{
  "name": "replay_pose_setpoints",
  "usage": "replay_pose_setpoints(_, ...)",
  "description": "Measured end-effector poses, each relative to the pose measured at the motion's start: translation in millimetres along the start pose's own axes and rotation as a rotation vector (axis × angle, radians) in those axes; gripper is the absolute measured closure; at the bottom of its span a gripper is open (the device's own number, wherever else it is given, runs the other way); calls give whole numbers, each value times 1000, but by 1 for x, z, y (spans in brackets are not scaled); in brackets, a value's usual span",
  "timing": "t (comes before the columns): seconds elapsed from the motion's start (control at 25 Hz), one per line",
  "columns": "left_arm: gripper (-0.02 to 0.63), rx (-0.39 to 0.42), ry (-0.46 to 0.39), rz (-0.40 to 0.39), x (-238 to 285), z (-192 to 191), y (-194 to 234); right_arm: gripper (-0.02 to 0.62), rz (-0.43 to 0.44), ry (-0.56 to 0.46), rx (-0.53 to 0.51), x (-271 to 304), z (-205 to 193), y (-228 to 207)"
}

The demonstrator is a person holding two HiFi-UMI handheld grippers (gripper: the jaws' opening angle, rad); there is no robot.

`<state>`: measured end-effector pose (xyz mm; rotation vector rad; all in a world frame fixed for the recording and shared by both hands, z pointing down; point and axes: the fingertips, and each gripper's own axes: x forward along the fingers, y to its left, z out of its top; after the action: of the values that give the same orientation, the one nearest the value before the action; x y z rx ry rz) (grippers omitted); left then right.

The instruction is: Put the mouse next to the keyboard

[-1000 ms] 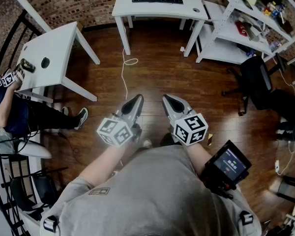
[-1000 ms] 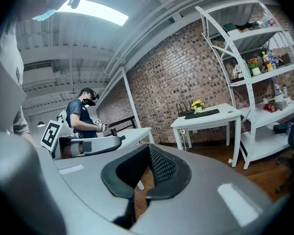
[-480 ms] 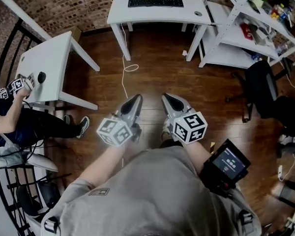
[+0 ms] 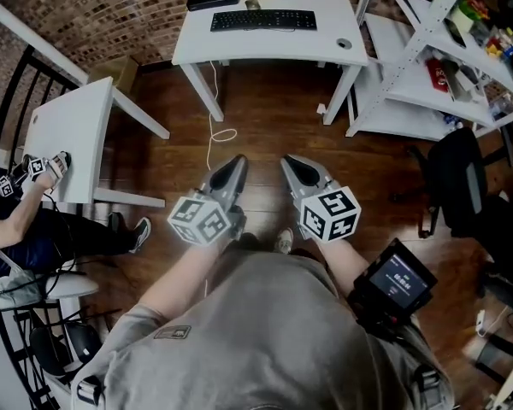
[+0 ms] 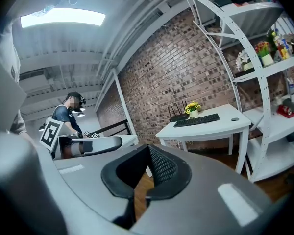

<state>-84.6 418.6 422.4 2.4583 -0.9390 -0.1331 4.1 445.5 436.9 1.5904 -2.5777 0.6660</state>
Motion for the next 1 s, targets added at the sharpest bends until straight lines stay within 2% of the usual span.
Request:
replay_pose_setpoints(0.2, 606, -16, 20, 6, 39, 7, 17, 586, 1, 15, 4, 28, 16, -31)
replay_pose_setpoints(0.4, 606, -24, 27, 0, 81, 24, 56, 586, -12, 22, 5, 75, 33, -61)
replay_pose_setpoints(0.76, 606, -10, 14, -66, 171, 92, 140, 586, -73, 5, -31, 180, 97, -109)
replay_pose_setpoints(1.0, 606, -1, 38, -91, 208, 119, 188, 584, -107, 5, -35, 235, 118, -126)
